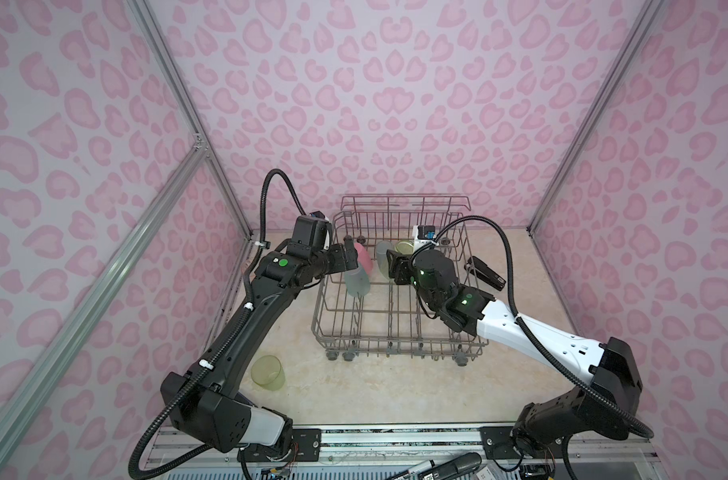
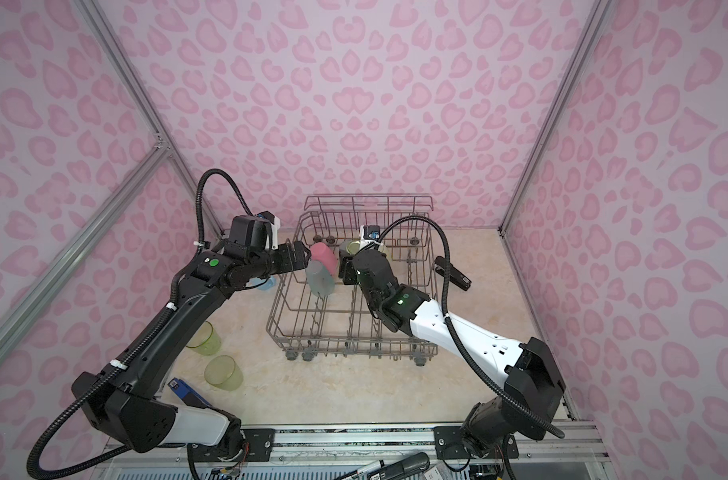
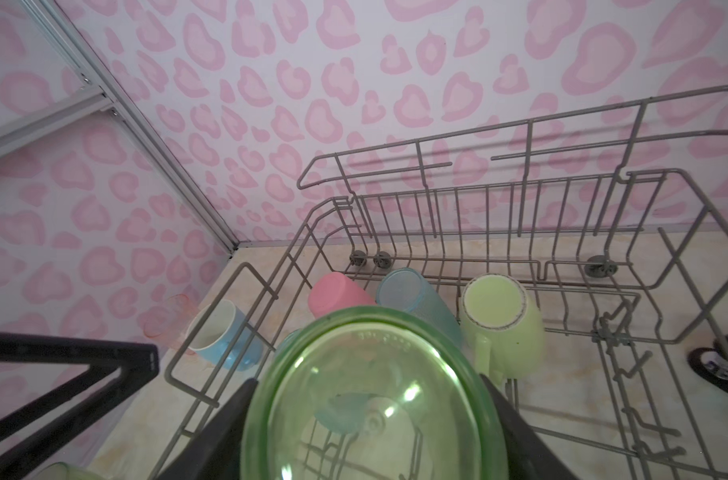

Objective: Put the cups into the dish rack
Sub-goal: 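Open the left gripper and draw it back while the right gripper holds the glass, then lower the green glass upright into the rack with the right gripper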

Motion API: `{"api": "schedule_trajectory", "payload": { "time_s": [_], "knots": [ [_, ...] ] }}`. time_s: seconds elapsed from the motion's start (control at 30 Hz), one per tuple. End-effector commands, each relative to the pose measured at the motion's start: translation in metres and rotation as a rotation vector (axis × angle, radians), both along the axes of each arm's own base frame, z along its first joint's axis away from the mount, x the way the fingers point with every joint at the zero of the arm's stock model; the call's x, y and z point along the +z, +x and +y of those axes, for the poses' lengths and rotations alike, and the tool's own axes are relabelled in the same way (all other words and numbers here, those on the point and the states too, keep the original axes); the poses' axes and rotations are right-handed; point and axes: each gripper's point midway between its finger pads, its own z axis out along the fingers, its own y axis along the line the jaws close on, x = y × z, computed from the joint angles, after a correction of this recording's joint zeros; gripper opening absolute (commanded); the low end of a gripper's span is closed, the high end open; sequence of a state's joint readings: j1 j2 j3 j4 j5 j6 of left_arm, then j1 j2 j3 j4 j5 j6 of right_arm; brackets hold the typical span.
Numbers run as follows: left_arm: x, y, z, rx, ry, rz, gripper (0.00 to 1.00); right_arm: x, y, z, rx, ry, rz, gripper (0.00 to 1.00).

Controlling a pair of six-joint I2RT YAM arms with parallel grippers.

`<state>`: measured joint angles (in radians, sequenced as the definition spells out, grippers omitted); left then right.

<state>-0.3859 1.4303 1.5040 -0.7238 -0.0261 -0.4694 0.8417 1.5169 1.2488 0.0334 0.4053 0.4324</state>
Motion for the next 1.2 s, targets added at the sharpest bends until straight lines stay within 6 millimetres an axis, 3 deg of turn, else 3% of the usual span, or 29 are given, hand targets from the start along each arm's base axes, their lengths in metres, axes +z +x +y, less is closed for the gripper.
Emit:
{"api": "schedule_trajectory", "payload": {
  "time_s": [0.0,0.33,0.73,1.17],
  "knots": [
    [-0.022,-0.001,0.018,0.04,0.11,0.052,0.98,-0.008,0.009,-0.004,-0.074,-0.075,-0.032,0.56],
    [-0.047,0.004,0.02,0.025,0.119,0.072,0.98,-0.056,0.03,0.019,-0.103,-0.219,-0.004,0.58],
    [-0.038,0.005,0.029,0.019,0.11,0.042,0.98,-0.096,0.047,0.038,-0.114,-0.258,0.028,0.59],
    [-0.033,0.007,0.031,0.022,0.086,0.022,0.99,-0.148,0.053,0.036,-0.144,-0.312,0.066,0.6]
  ]
}}
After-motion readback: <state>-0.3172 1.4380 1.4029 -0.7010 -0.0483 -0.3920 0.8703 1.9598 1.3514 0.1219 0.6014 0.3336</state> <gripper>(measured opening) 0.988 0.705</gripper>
